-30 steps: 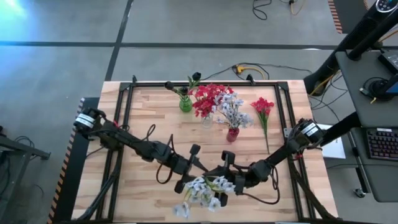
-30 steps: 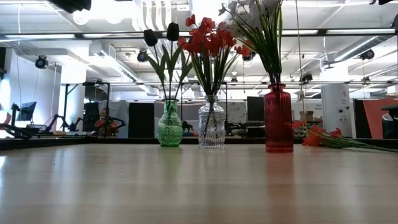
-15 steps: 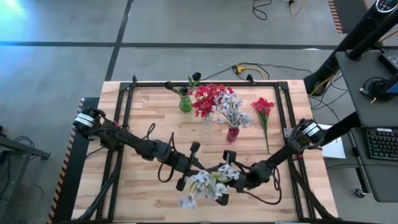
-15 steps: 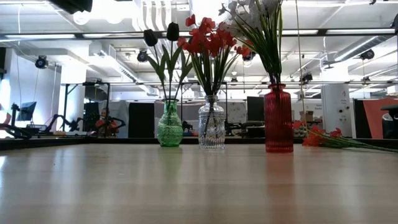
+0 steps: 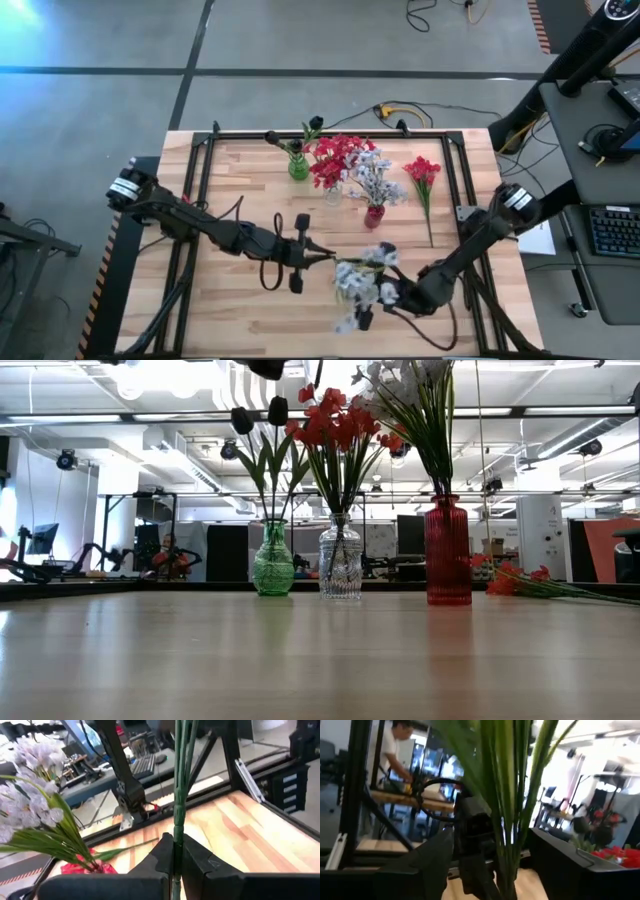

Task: Sort flowers into vase by color
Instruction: Put the white flowers into the red vase

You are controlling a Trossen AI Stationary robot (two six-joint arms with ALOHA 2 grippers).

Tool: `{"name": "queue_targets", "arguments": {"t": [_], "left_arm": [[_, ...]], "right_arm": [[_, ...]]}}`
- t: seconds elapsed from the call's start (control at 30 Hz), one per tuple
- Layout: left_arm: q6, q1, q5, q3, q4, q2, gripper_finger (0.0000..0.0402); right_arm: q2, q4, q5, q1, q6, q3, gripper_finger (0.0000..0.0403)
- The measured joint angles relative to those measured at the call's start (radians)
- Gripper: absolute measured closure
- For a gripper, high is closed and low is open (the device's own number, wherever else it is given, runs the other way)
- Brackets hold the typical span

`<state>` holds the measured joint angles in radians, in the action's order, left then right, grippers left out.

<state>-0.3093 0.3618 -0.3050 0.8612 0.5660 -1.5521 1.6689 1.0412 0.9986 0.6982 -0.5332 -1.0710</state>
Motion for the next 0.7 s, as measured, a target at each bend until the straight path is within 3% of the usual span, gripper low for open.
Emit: {"name": "queue_targets", "arguments": {"t": [0.27, 0.47, 0.7], "left_arm": [[0.0, 0.001, 0.0, 0.0, 0.009, 0.001, 0.04], [-0.001, 0.001, 0.0, 0.0, 0.009, 0.001, 0.04], [-0.007, 0.001, 0.0, 0.0, 0.009, 0.002, 0.04]], "right_arm": [[-0.011, -0.457, 0.053, -0.059, 0.243, -0.163, 0.0126], [-0.007, -0.484, 0.057, -0.063, 0.249, -0.184, 0.0132], [-0.007, -0.483, 0.059, -0.049, 0.244, -0.181, 0.0179]]}}
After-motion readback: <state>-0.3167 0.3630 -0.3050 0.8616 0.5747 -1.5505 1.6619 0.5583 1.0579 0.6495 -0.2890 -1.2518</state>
